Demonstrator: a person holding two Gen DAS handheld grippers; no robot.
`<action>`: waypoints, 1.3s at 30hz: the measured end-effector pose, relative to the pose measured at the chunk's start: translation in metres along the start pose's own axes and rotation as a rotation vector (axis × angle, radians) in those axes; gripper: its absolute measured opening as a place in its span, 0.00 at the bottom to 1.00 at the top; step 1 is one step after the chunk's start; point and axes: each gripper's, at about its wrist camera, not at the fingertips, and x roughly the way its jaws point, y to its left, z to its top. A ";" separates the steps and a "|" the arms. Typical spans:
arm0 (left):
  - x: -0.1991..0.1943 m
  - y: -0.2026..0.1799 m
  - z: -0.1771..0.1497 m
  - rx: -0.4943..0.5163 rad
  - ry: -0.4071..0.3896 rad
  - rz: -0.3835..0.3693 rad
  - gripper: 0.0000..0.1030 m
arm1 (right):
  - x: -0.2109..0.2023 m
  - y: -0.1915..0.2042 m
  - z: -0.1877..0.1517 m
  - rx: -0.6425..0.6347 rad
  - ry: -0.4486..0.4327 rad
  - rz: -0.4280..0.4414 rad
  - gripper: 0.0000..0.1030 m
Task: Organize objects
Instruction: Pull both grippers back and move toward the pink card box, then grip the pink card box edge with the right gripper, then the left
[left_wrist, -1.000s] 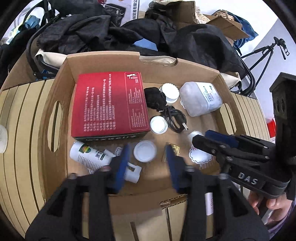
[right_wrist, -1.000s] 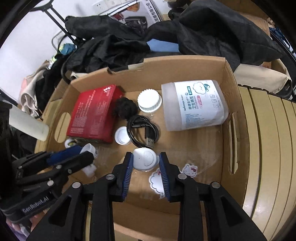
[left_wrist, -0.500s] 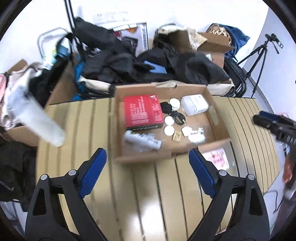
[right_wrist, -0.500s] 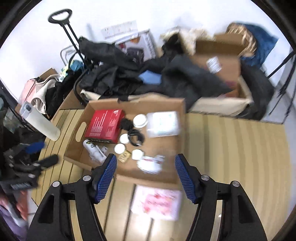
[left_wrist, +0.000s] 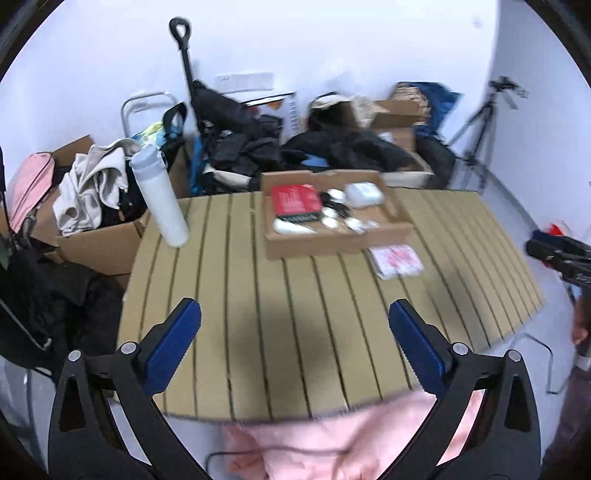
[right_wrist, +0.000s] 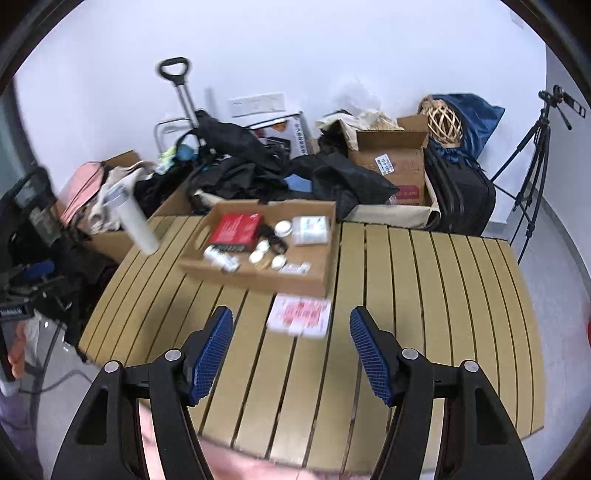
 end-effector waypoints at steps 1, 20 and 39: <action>-0.010 -0.001 -0.017 0.008 -0.014 -0.017 1.00 | -0.009 0.004 -0.019 0.001 -0.011 0.008 0.68; 0.109 -0.054 -0.051 0.044 0.044 -0.186 0.99 | 0.060 -0.028 -0.120 0.138 0.076 0.044 0.71; 0.330 -0.122 0.005 0.015 0.167 -0.290 0.25 | 0.275 -0.080 -0.036 0.273 0.154 0.103 0.18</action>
